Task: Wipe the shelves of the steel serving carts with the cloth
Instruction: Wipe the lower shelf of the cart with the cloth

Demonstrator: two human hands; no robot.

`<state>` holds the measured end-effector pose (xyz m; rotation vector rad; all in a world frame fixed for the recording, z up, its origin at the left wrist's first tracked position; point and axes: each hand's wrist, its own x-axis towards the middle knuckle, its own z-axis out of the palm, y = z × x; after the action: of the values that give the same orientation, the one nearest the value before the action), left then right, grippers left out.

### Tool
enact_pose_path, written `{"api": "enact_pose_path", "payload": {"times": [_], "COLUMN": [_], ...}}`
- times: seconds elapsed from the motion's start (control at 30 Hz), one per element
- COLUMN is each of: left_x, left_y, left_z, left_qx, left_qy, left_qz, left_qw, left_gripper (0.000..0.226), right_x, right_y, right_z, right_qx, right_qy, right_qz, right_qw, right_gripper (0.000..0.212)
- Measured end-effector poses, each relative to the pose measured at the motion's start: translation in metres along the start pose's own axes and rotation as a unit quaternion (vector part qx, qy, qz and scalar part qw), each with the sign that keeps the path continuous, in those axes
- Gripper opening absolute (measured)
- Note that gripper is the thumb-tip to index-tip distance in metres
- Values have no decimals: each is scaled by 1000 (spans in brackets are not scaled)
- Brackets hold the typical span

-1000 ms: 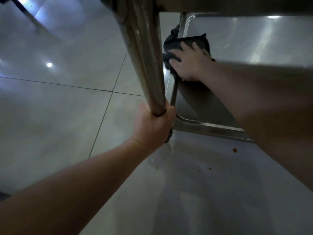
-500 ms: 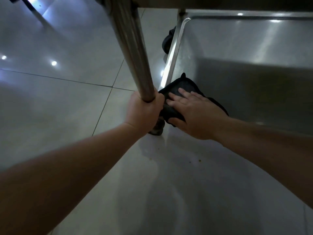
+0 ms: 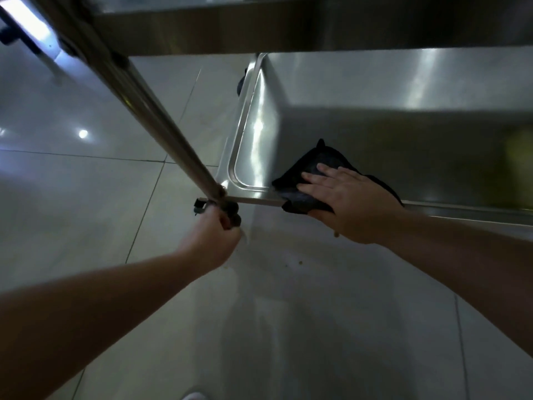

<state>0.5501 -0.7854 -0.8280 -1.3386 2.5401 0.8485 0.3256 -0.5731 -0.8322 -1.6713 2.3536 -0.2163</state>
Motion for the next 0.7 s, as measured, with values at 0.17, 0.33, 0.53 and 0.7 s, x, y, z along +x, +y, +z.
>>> {"api": "enact_pose_path", "payload": {"times": [0.17,0.33,0.53,0.7], "left_x": [-23,-23,-25,-29], "left_y": [58,115,161,183], "left_z": [20,37,62,86], "left_qx": [129,190,214,232], "left_qy": [-17,28,13,-7], "left_qz": [276,407,424,425], "left_qw": [952,893,880,875], "left_gripper": [16,47,72,88], "right_x": [-32,-70,-116,-155], "right_y": [32,67,105,146], "right_z": [-4,-10,-15,-20], "right_qx": [14,7,6,0], "right_qy": [5,10,22,14], "right_qz": [10,17,38,44], "right_qw": [1000,1000,999,999], "right_gripper": [59,57,56,58]}}
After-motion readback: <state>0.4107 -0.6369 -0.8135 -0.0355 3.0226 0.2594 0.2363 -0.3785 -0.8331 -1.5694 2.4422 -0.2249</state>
